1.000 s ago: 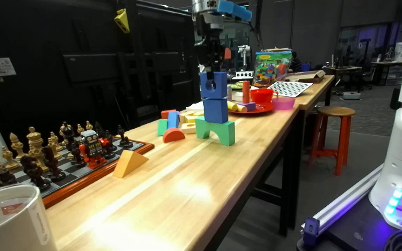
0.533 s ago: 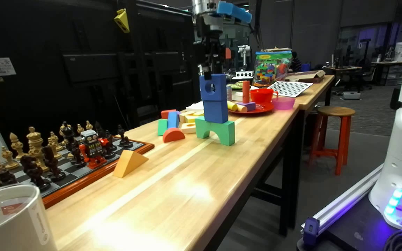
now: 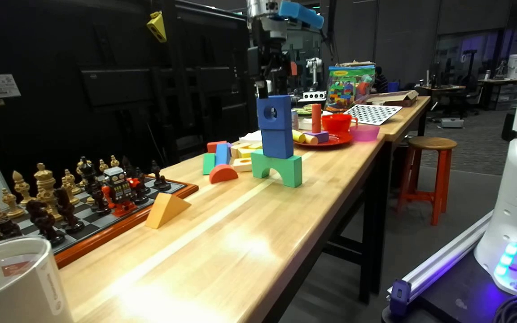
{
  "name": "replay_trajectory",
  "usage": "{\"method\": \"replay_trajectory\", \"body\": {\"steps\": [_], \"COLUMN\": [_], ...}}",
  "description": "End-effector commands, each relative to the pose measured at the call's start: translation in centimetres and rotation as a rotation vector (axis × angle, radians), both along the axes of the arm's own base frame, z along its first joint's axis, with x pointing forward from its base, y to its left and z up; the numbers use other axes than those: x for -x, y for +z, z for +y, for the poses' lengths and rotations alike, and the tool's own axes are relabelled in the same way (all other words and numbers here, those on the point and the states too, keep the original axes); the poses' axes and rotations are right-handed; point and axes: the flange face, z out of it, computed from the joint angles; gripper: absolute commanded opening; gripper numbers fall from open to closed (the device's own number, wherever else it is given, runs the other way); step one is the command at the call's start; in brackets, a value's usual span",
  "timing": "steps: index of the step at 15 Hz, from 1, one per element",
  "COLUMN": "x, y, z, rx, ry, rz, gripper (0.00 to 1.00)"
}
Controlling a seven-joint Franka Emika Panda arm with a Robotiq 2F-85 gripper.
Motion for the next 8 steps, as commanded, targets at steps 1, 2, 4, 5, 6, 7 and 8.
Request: {"method": "replay_trajectory", "body": {"steps": [1,2,4,5,6,7,8], "x": [1.5,1.8,2.5,2.9,3.4,3.9,4.4], "y": [2.6,3.2,4.5,5.0,5.5,5.9,6.3], "z": [0.1,0.2,0.3,0.4,0.6,0.7,0.9], "rx": [-0.005,-0.006,-0.007,-0.003,0.016,0.035,0.055], "ry": [0.015,0.018,0.029,0.036,0.055,0.075,0.096], "rz": [-0.043,-0.056,-0.084,-0.095,-0.108,-0.116,-0.122], "gripper": [1.00,1.00,1.00,1.00,1.00,1.00,1.00]}}
